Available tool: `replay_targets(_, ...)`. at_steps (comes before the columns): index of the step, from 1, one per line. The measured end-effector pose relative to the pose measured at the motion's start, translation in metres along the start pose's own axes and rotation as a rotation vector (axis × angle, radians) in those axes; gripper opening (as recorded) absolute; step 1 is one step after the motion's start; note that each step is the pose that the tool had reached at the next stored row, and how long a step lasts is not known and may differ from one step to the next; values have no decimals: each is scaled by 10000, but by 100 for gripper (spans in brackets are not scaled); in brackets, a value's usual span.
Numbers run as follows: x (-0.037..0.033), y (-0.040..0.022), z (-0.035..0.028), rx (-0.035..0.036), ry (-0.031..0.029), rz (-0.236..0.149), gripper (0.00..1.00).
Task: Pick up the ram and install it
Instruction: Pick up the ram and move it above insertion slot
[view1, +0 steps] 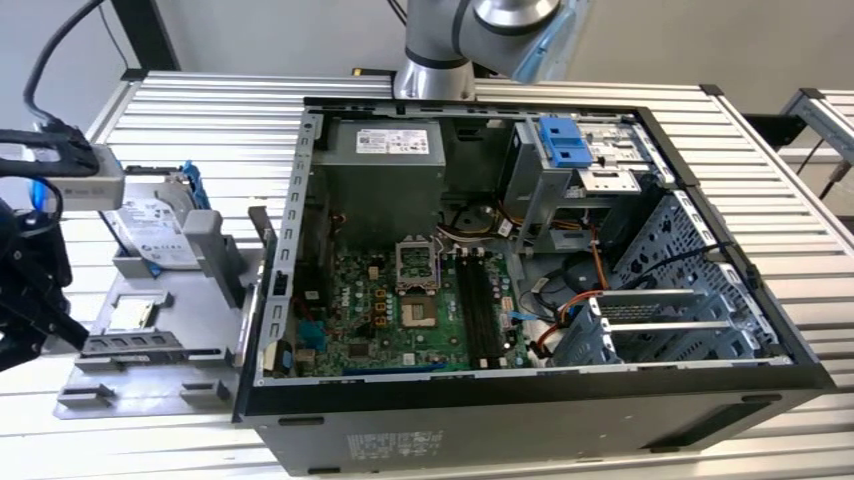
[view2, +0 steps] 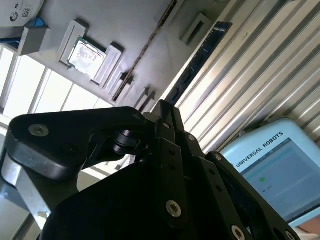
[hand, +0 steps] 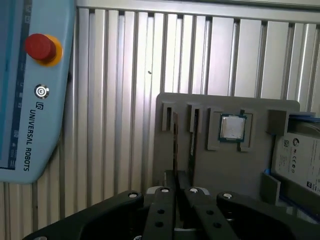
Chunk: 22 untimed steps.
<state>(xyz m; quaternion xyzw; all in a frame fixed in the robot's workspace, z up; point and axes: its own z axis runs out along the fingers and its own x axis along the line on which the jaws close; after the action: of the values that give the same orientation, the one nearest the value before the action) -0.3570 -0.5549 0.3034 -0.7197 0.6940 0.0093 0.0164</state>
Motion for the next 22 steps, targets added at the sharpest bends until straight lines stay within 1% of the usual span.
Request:
replay_targets(6,-5,-2,-144,1,0,1,0)
replay_targets(8,-8,-2,-217,2,-1,1,0)
replay_targets(12,-11,-3,-305,1,2,1,0)
replay_targets(16,-14,-5,-393,-1,13,0,0)
replay_targets(19,-17,-6,-479,0,27,0,0)
replay_targets(22,-20,-6,-547,-1,38,0,0)
